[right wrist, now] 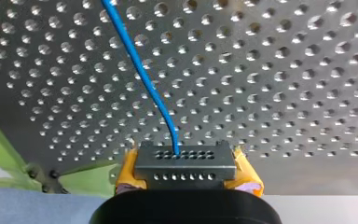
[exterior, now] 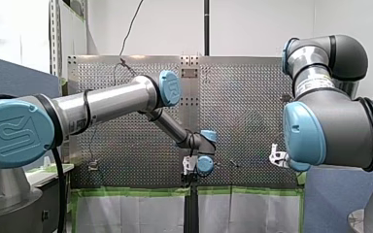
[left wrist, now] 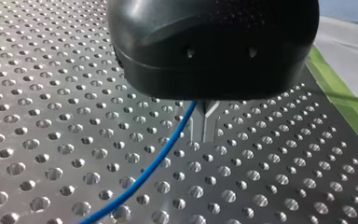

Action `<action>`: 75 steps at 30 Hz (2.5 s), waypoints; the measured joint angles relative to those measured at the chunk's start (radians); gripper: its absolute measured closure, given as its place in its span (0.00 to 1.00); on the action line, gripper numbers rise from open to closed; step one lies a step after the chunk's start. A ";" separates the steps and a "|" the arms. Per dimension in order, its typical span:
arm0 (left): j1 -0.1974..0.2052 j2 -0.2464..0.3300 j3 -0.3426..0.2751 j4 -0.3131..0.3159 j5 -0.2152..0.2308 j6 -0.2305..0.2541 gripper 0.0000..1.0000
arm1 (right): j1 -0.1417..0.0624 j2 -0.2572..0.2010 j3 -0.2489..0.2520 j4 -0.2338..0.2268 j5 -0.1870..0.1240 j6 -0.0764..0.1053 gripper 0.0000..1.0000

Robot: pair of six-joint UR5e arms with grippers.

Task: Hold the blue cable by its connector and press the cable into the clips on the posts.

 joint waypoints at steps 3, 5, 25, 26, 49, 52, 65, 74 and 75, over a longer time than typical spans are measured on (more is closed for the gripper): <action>0.000 0.000 -0.003 0.001 -0.001 0.003 0.99 | 0.001 0.025 -0.017 0.019 -0.001 -0.008 1.00; -0.001 0.000 -0.005 0.002 -0.001 0.004 0.99 | 0.001 0.037 -0.024 0.024 -0.001 -0.012 1.00; -0.001 0.000 -0.020 0.006 0.023 0.006 0.00 | 0.001 0.050 -0.128 0.112 -0.019 -0.016 1.00; -0.002 0.001 -0.022 -0.002 0.022 0.011 0.00 | 0.001 0.050 -0.128 0.114 -0.021 -0.016 1.00; -0.176 0.122 -0.195 -0.059 0.007 0.057 0.00 | 0.013 0.051 -0.129 0.145 -0.033 -0.006 1.00; -0.201 0.125 -0.220 -0.063 0.025 0.054 0.00 | 0.014 0.051 -0.129 0.145 -0.038 -0.003 1.00; -0.256 0.126 -0.246 -0.022 0.022 0.025 0.00 | 0.018 0.052 -0.129 0.150 -0.040 0.000 1.00; -0.256 0.125 -0.183 0.030 -0.052 0.010 0.00 | 0.021 0.053 -0.129 0.148 -0.040 0.000 1.00; -0.255 0.124 -0.181 0.031 -0.055 0.009 0.00 | 0.021 0.053 -0.129 0.148 -0.040 0.000 1.00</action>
